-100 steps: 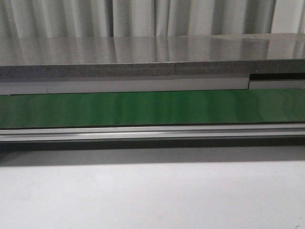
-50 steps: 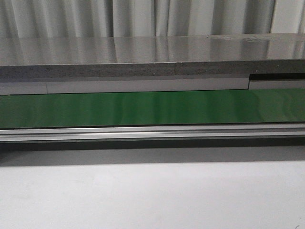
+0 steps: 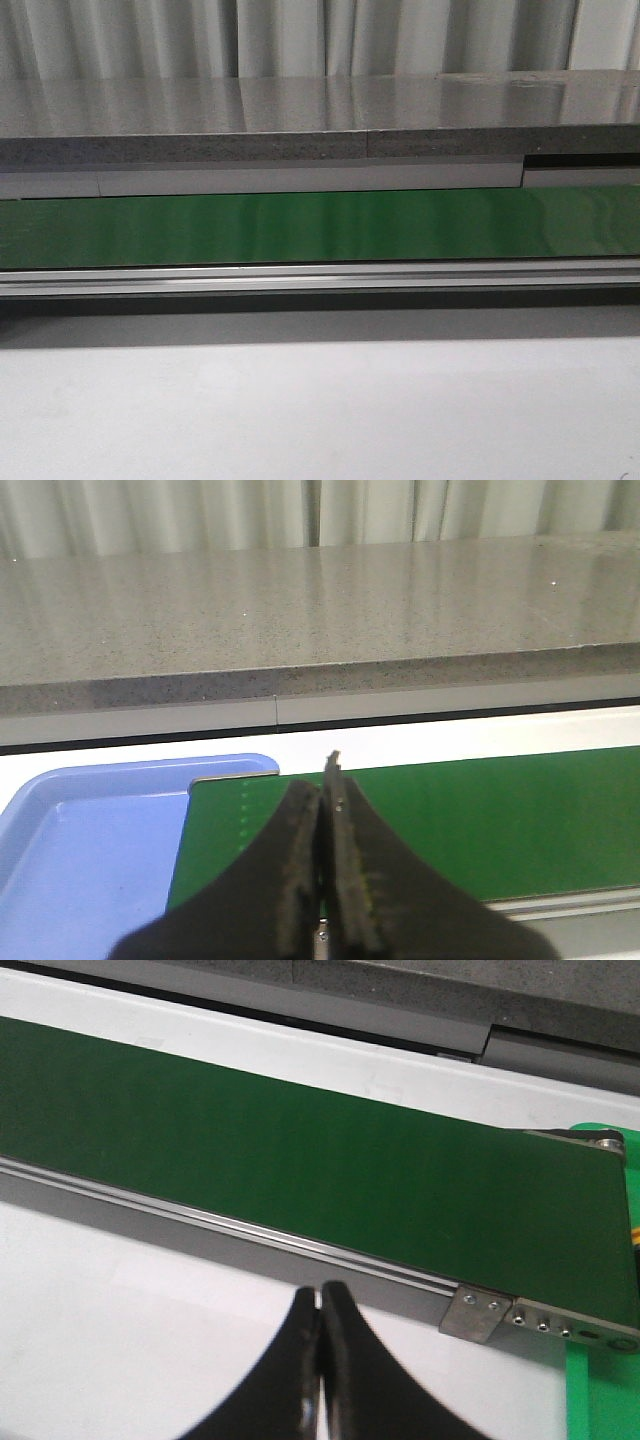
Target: Move button from left to right
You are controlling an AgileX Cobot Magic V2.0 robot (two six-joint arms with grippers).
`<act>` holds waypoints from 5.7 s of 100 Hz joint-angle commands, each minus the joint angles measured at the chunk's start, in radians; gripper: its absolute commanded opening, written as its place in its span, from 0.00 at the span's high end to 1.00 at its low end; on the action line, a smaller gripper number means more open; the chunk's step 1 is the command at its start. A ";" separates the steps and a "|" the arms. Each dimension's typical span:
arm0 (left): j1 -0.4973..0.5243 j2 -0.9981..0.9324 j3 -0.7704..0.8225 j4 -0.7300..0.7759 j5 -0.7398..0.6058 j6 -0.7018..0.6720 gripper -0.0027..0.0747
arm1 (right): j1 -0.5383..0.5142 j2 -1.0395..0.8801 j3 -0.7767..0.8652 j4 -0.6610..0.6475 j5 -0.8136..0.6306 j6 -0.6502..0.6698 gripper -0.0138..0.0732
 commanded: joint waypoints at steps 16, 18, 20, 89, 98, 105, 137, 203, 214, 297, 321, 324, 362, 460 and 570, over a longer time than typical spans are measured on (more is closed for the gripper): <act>-0.008 0.006 -0.028 -0.014 -0.075 0.000 0.99 | -0.001 0.001 -0.017 0.016 -0.108 -0.001 0.92; -0.008 0.006 -0.028 -0.014 -0.075 0.000 0.99 | -0.001 -0.001 -0.013 0.016 -0.118 -0.001 0.92; -0.008 0.006 -0.028 -0.014 -0.075 0.000 0.99 | -0.001 -0.002 -0.009 0.015 -0.133 -0.001 0.92; -0.008 0.006 -0.028 -0.014 -0.075 0.000 0.99 | 0.070 -0.387 0.385 -0.319 -0.447 0.439 0.92; -0.008 0.006 -0.028 -0.014 -0.075 0.000 0.99 | 0.089 -0.444 0.424 -0.322 -0.450 0.439 0.92; -0.008 0.006 -0.028 -0.014 -0.075 0.000 0.99 | 0.088 -0.488 0.454 -0.322 -0.458 0.439 0.92; -0.008 0.006 -0.028 -0.014 -0.075 0.000 0.99 | 0.085 -0.581 0.562 -0.323 -0.510 0.439 0.92; -0.008 0.006 -0.028 -0.014 -0.075 0.000 0.99 | -0.006 -0.581 0.581 -0.323 -0.538 0.439 0.92; -0.008 0.006 -0.028 -0.014 -0.075 0.000 0.99 | -0.006 -0.581 0.581 -0.323 -0.538 0.439 0.92; -0.008 0.006 -0.028 -0.014 -0.075 0.000 0.99 | -0.006 -0.581 0.581 -0.323 -0.538 0.439 0.92; -0.008 0.006 -0.028 -0.014 -0.075 0.000 0.99 | -0.006 -0.581 0.581 -0.323 -0.538 0.439 0.92; -0.008 0.006 -0.028 -0.014 -0.075 0.000 0.99 | -0.006 -0.581 0.581 -0.323 -0.538 0.439 0.92; -0.008 0.002 -0.028 0.058 -0.075 -0.017 0.99 | -0.006 -0.581 0.581 -0.323 -0.538 0.439 0.92; -0.024 -0.387 0.294 0.358 -0.144 -0.327 0.99 | -0.006 -0.581 0.581 -0.323 -0.537 0.439 0.92; -0.032 -0.387 0.389 0.360 -0.294 -0.327 0.99 | -0.006 -0.581 0.581 -0.323 -0.537 0.439 0.92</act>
